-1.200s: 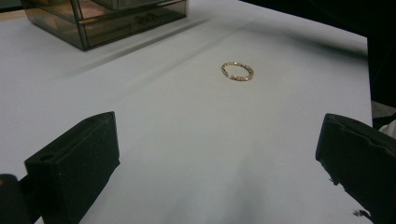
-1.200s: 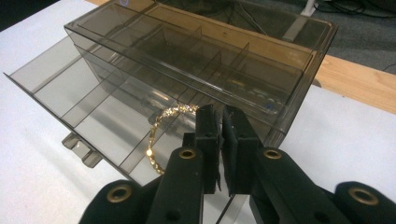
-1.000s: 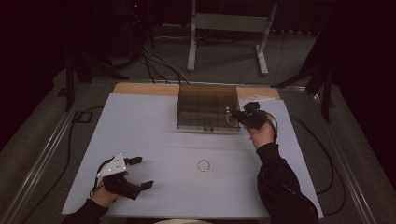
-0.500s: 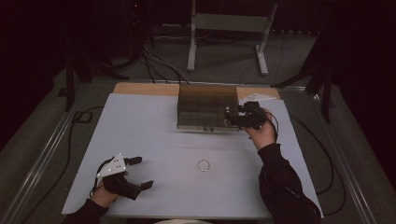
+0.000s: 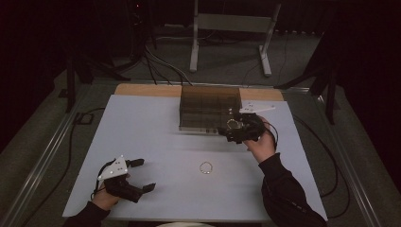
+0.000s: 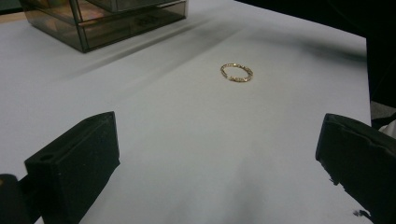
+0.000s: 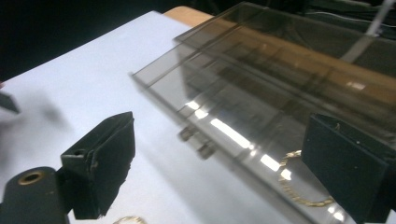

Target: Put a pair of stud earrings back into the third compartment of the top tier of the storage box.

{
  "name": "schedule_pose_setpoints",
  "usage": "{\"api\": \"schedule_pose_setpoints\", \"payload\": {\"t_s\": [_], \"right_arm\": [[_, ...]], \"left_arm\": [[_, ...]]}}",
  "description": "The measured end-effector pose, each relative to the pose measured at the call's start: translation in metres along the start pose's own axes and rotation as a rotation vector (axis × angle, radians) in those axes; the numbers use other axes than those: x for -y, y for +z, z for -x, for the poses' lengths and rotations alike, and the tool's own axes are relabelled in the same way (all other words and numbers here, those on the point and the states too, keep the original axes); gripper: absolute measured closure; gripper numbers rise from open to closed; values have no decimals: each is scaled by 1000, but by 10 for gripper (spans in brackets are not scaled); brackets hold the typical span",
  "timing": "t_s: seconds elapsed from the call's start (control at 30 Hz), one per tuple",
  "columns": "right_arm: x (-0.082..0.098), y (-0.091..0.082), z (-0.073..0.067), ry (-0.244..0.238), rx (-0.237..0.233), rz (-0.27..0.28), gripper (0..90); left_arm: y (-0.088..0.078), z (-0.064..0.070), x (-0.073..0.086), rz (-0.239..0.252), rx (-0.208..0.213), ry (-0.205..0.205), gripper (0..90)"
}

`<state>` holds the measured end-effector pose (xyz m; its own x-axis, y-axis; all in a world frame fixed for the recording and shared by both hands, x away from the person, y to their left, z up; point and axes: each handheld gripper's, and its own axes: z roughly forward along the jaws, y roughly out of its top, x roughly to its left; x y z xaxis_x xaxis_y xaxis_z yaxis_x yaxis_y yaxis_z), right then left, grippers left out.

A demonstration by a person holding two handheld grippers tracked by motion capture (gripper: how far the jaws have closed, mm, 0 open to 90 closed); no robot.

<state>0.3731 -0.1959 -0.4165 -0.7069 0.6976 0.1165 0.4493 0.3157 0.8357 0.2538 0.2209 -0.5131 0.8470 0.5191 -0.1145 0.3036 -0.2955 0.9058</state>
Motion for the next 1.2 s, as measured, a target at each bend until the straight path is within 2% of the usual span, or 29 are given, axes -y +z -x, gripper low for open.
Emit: {"api": "schedule_pose_setpoints", "payload": {"t_s": [0.3, 0.73, 0.9, 0.93, 1.2], "right_arm": [[15, 4, -27, -43, -72, -22, 58], [42, 17, -49, -55, -145, -62, 69], [57, 25, -56, -62, -168, -97, 109], [59, 26, -57, -69, -167, -98, 144], [76, 33, -66, -80, -196, -119, 220]], "left_arm": [[0, 0, 0, 0, -1, 0, 6], [0, 0, 0, -2, 0, 5, 6], [0, 0, 0, -1, 0, 3, 6], [0, 0, 0, -1, 0, 3, 6], [0, 0, 0, -1, 1, 4, 6]]}}
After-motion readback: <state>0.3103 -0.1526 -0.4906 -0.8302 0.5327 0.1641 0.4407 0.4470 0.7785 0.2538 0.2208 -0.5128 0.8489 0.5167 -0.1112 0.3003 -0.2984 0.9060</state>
